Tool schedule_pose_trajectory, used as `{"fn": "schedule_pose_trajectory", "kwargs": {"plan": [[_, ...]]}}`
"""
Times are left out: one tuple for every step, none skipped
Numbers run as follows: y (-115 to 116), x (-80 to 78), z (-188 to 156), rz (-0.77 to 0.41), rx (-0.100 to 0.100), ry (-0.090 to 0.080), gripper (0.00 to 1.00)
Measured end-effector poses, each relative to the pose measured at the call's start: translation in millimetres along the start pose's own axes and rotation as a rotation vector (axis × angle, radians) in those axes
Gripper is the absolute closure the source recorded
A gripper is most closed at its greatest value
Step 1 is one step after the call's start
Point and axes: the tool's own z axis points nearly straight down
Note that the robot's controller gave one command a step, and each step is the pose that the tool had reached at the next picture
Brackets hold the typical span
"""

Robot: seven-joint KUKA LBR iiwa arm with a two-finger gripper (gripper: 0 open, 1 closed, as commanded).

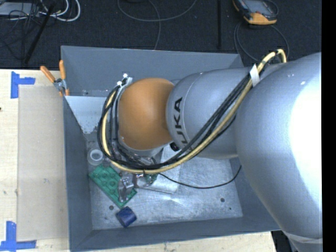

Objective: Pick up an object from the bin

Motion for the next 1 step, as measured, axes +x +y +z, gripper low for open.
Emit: {"fn": "schedule_pose_trajectory", "kwargs": {"plan": [[-34.5, -23.2, 64.5, 0.079, -0.001, -0.003, 0.0]]}}
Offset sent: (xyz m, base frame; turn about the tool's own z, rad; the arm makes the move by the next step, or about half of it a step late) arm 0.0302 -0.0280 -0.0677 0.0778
